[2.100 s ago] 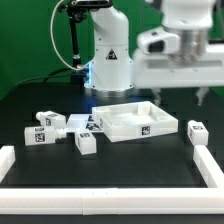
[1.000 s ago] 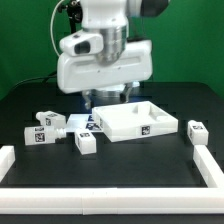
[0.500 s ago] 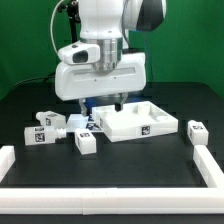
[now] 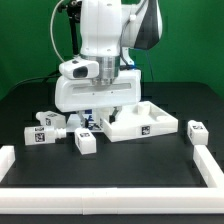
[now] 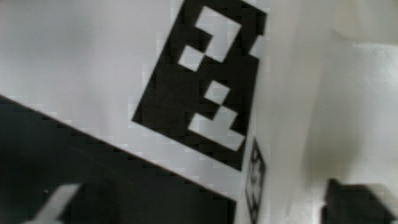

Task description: Assemble one leg

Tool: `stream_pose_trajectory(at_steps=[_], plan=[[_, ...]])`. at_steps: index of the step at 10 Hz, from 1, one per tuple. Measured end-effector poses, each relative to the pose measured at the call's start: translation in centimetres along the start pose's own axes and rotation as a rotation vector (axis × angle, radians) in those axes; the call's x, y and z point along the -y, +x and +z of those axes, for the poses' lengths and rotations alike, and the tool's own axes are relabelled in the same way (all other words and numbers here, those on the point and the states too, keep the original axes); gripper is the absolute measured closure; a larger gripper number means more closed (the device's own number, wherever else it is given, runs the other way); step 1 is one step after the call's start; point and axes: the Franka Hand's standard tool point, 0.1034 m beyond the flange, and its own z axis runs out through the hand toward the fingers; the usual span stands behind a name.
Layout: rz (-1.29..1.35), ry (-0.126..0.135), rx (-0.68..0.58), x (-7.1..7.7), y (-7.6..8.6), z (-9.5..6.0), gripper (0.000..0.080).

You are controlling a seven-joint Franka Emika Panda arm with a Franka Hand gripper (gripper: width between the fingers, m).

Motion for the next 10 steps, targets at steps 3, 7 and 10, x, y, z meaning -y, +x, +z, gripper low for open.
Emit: stream_pose_trajectory(at_steps=[3, 7, 10], plan=[[0.000, 0.000, 0.000, 0.0, 0.0, 0.0, 0.0588], [0.000, 0.003, 0.001, 0.0, 0.1, -0.2, 0.0741], [0.260, 0.091, 0.068, 0.0, 3.7, -5.1, 0.0743]])
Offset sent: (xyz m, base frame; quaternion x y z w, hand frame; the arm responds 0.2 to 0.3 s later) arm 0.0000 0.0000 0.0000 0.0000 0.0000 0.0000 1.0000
